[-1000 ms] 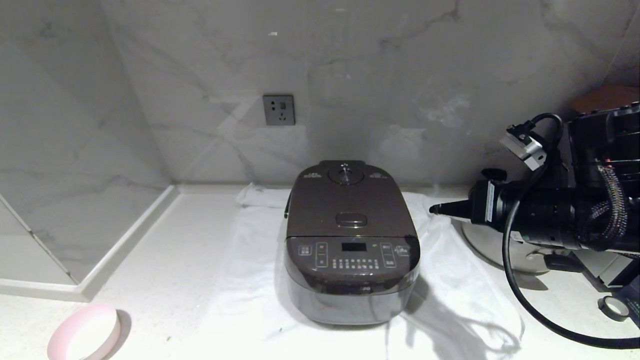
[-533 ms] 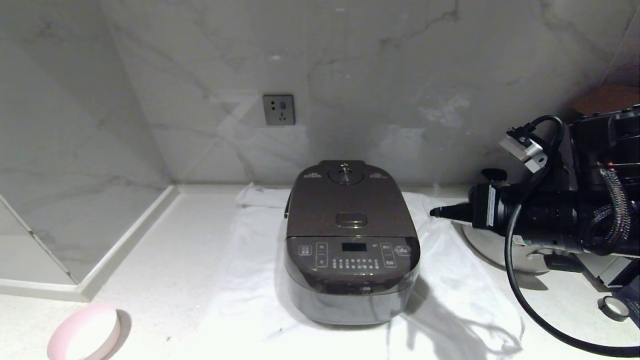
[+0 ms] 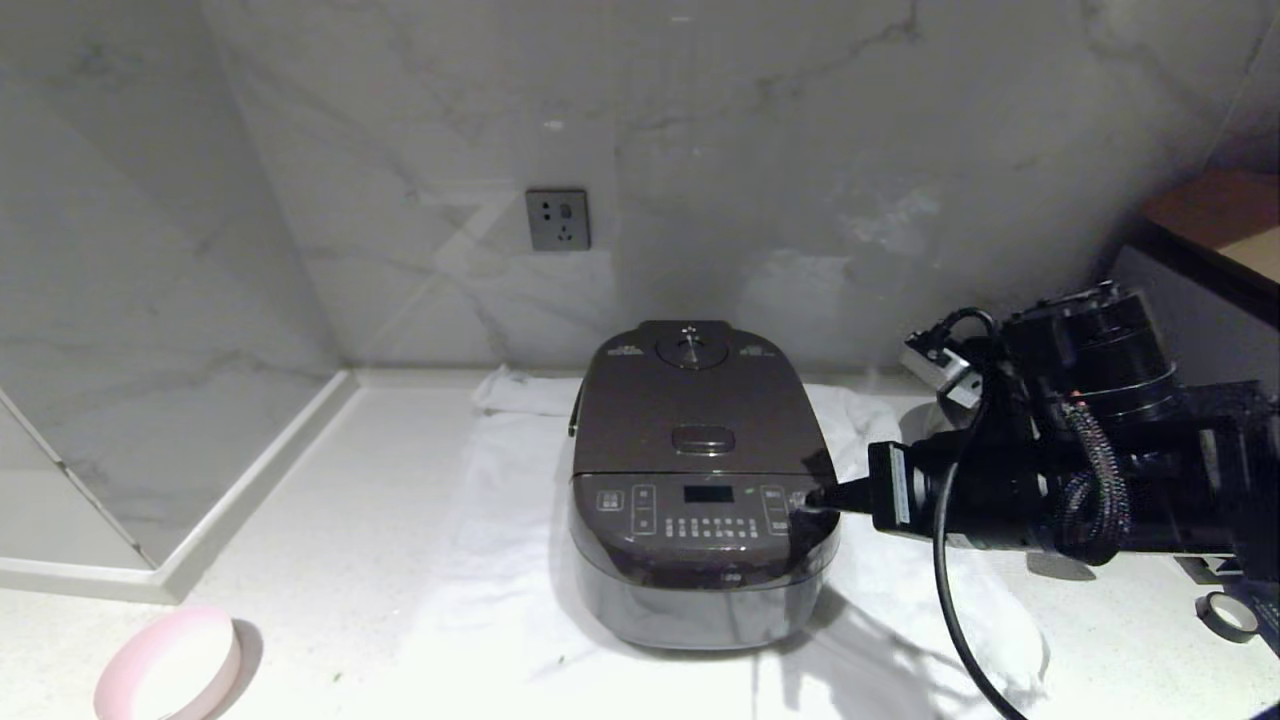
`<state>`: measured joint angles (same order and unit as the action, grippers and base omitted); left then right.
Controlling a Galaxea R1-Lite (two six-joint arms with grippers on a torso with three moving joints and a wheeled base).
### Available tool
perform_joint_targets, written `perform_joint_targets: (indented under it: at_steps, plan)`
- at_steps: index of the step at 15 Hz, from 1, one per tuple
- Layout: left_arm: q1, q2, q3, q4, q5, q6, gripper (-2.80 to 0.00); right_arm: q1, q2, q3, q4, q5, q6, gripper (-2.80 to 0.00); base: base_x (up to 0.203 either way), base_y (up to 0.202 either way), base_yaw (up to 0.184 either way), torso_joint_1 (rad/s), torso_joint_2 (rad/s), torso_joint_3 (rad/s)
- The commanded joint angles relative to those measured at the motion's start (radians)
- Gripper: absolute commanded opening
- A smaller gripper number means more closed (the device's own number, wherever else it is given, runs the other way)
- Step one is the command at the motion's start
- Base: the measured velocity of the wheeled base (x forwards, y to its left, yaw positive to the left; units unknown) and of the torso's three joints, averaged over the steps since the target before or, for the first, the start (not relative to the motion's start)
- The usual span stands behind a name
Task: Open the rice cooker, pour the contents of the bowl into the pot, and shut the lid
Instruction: Press the start button
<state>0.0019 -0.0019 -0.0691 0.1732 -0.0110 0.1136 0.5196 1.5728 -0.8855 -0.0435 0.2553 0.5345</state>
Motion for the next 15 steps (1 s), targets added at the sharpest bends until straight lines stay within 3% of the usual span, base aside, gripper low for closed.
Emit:
perform_joint_targets:
  at_steps: [1, 15]
  plan:
    - [0.000, -0.001, 0.000, 0.006, 0.002, -0.017, -2.80, 0.001, 0.070, -0.003, -0.004, 0.001, 0.001, -2.80, 0.000, 0.000, 0.000, 0.000, 0.00, 0.000]
    - [0.000, -0.001, 0.000, 0.006, 0.002, -0.032, -2.80, -0.020, 0.107, -0.010, -0.088, -0.002, -0.002, -2.80, 0.000, 0.000, 0.000, 0.000, 0.00, 0.000]
